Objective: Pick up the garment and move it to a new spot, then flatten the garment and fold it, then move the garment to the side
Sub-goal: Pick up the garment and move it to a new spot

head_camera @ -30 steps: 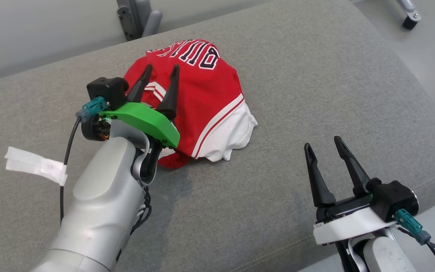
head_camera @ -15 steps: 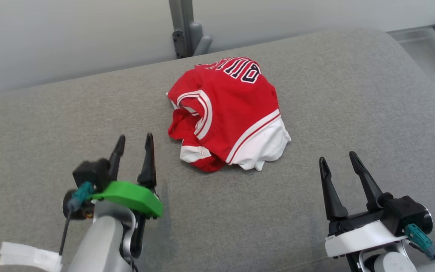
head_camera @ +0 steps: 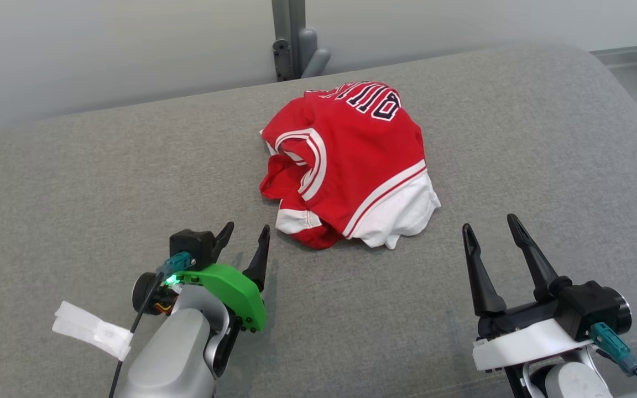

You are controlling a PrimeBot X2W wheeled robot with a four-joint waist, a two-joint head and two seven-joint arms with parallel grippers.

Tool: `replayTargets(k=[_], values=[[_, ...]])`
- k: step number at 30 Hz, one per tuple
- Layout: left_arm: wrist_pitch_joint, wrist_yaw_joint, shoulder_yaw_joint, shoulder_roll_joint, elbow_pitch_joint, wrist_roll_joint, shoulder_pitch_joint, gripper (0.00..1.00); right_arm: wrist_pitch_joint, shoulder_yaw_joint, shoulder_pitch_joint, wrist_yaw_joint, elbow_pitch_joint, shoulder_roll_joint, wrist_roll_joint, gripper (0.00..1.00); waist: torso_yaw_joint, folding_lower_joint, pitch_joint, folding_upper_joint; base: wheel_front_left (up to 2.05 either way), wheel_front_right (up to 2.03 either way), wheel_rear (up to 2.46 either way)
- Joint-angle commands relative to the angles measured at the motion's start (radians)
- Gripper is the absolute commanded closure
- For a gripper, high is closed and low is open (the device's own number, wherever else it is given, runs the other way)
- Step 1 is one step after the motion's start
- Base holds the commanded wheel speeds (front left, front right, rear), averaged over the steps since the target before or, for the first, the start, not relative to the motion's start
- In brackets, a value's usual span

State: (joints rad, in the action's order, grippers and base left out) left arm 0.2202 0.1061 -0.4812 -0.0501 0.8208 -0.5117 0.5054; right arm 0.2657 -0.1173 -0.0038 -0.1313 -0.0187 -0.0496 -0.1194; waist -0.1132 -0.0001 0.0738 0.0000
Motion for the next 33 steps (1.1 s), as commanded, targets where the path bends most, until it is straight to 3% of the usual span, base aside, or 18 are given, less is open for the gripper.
replayTargets(k=[1, 18, 19, 20, 21, 29, 33], values=[[-0.004, 0.008, -0.022, -0.002, 0.024, -0.015, 0.036, 0.00, 0.001, -0.002, -0.015, 0.001, -0.004, -0.002, 0.000, 0.00, -0.044, 0.0001, 0.033, 0.0000, 0.00, 0.00, 0.00], [-0.047, 0.009, -0.178, -0.002, 0.250, -0.071, 0.197, 0.00, 0.001, -0.015, -0.049, 0.001, -0.013, -0.001, -0.026, 0.00, -0.132, 0.0001, 0.103, 0.0000, 0.00, 0.00, 0.00], [-0.043, 0.011, -0.186, -0.002, 0.255, -0.076, 0.202, 0.05, 0.001, -0.018, -0.050, 0.001, -0.011, -0.001, -0.026, 0.00, -0.134, 0.0001, 0.103, 0.0000, 0.00, 0.00, 0.00], [-0.037, 0.015, -0.200, -0.002, 0.254, -0.078, 0.206, 0.69, 0.001, -0.021, -0.052, 0.001, -0.010, -0.001, -0.026, 0.00, -0.136, 0.0001, 0.103, 0.0000, 0.00, 0.00, 0.00], [-0.032, 0.017, -0.212, -0.002, 0.254, -0.085, 0.206, 1.00, 0.001, -0.023, -0.054, 0.001, -0.009, -0.001, -0.026, 0.00, -0.137, 0.0001, 0.101, 0.0000, 0.00, 0.00, 0.00], [0.040, 0.025, -0.259, -0.007, 0.222, -0.068, 0.229, 1.00, 0.001, -0.004, -0.025, 0.001, -0.007, -0.001, -0.018, 0.00, -0.114, 0.0001, 0.053, 0.0000, 0.00, 0.00, 0.00], [0.045, 0.025, -0.231, -0.035, 0.115, -0.046, 0.247, 1.00, 0.001, 0.012, -0.001, 0.001, -0.010, -0.001, -0.020, 0.00, -0.073, 0.0001, 0.024, 0.0000, 0.00, 0.00, 0.00]])
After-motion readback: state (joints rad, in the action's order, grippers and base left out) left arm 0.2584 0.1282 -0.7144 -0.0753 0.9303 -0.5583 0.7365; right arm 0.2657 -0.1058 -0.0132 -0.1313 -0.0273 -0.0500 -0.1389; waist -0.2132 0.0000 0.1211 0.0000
